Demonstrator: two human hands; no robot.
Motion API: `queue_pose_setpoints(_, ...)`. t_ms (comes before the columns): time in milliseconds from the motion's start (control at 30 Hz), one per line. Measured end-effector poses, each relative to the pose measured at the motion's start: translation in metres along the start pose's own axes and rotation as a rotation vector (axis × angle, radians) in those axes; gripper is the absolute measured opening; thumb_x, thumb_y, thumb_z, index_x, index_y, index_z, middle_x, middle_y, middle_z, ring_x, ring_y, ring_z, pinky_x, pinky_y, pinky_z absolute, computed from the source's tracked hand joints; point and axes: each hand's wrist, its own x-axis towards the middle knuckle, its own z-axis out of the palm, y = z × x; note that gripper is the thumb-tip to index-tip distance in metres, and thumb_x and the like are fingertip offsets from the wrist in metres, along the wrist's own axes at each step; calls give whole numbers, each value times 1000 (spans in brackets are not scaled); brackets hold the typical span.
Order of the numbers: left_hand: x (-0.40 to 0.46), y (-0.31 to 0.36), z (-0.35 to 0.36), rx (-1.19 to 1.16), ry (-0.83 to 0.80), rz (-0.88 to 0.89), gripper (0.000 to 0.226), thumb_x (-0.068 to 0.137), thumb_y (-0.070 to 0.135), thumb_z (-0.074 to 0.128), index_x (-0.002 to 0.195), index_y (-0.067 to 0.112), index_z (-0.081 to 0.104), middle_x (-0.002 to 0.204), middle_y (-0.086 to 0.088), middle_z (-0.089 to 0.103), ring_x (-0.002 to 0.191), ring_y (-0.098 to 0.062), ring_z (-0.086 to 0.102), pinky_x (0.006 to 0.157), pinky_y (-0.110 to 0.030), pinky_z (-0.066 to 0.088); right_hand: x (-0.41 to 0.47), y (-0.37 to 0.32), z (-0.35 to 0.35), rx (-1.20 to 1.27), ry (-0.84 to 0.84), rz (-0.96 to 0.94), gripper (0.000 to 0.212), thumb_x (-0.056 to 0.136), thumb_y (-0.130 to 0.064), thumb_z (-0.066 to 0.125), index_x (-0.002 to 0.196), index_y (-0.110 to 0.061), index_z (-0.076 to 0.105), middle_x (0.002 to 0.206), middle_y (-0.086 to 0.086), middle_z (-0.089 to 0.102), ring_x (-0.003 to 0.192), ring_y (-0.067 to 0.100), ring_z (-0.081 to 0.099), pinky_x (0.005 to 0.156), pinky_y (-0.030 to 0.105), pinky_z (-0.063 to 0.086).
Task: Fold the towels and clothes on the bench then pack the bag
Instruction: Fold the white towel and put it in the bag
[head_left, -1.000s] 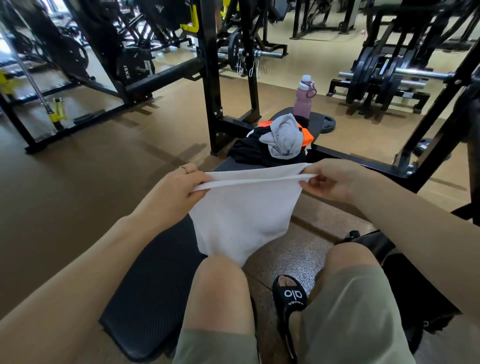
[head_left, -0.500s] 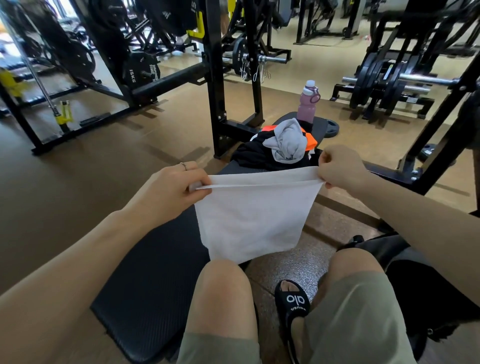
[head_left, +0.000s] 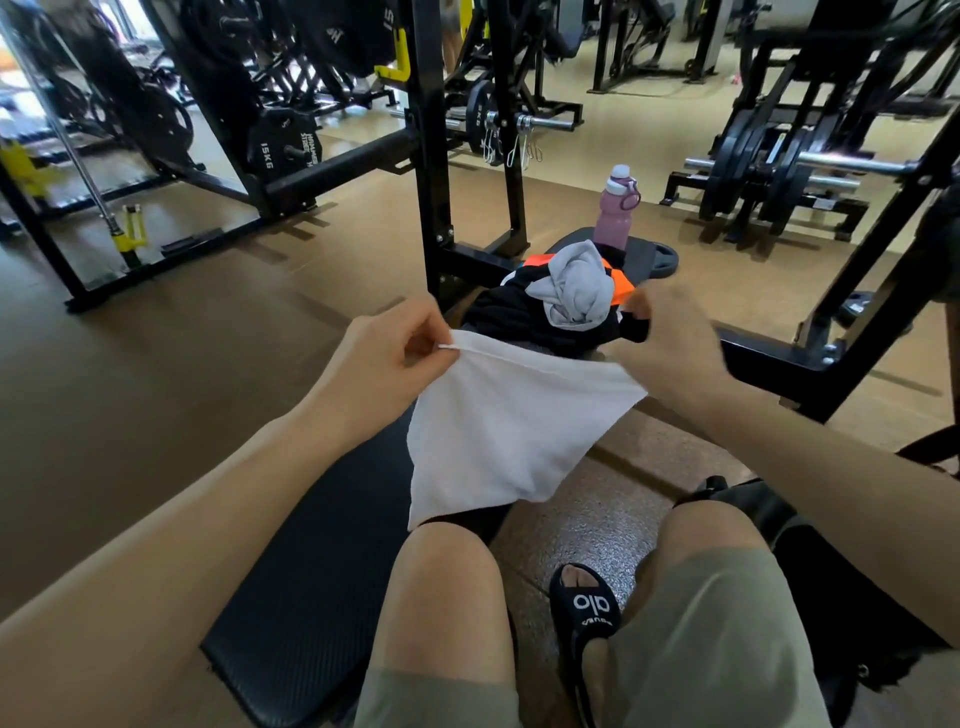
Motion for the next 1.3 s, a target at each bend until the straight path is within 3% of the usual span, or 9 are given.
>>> queue_pose_setpoints(133, 7, 18, 12, -21, -53, 20, 18, 94, 19, 69, 100, 18, 53, 82, 3, 71, 78, -17, 68, 76, -39, 56, -30, -54, 5, 534, -448, -247, 56, 84, 0, 67, 133, -24, 54, 118, -10, 64, 108, -7, 57, 83, 5, 41)
queue_pose_setpoints(200, 8, 21, 16, -12, -49, 40, 21, 93, 20, 71, 103, 16, 52, 81, 5, 72, 78, -12, 69, 76, -34, 57, -35, -64, 10, 630, -512, -272, 56, 84, 5, 66, 133, -19, 55, 116, 1, 68, 105, 2, 64, 82, 8, 49)
queue_pose_setpoints(300, 7, 24, 17, -42, -32, 34, 24, 91, 21, 73, 101, 14, 52, 81, 7, 73, 78, -11, 69, 75, -33, 56, -35, -68, 11, 654, -463, -271, 41, 82, 8, 66, 119, -11, 64, 107, 14, 70, 99, 23, 69, 87, 31, 58)
queue_pose_setpoints(400, 6, 24, 17, -53, -34, 34, 24, 91, 22, 74, 95, 15, 52, 80, 5, 71, 76, -15, 69, 74, -39, 56, -32, -65, 9, 628, -466, -294, 27, 83, 6, 69, 106, -8, 70, 100, 13, 73, 96, 26, 70, 90, 39, 56)
queue_pose_setpoints(567, 2, 22, 20, -93, -50, 35, 19, 93, 18, 71, 93, 15, 52, 86, 0, 72, 83, -18, 71, 77, -44, 57, -28, -63, 5, 592, -466, -279, 11, 90, -5, 68, 98, -11, 72, 91, 8, 73, 89, 18, 69, 89, 37, 54)
queue_pose_setpoints(733, -5, 10, 24, -55, -115, 3, 16, 95, 17, 67, 99, 18, 52, 91, 3, 70, 88, -13, 70, 78, -42, 58, -27, -64, 0, 580, -395, -275, 13, 93, -6, 63, 93, -18, 69, 77, -11, 65, 70, -4, 59, 64, 11, 45)
queue_pose_setpoints(867, -10, -2, 30, -26, -98, 14, 9, 97, 18, 64, 100, 18, 55, 92, 4, 69, 88, -13, 68, 77, -44, 57, -26, -65, -4, 412, -373, -349, 10, 93, -13, 63, 98, -20, 69, 90, -5, 70, 85, 8, 65, 74, 18, 53)
queue_pose_setpoints(1033, -5, 3, 35, 7, -55, 94, 10, 98, 15, 63, 103, 18, 54, 91, 2, 68, 86, -14, 67, 77, -43, 56, -22, -69, -9, 262, -378, -428, 11, 97, -15, 59, 100, -17, 70, 81, -10, 65, 72, -4, 58, 63, 9, 44)
queue_pose_setpoints(1300, -14, -14, 49, 129, -48, 69, 13, 98, 16, 58, 101, 22, 47, 83, 0, 60, 79, -21, 60, 74, -46, 52, -14, -68, -11, 195, -237, -511, 18, 95, -7, 57, 100, -15, 72, 90, -6, 68, 87, 7, 58, 73, 12, 44)
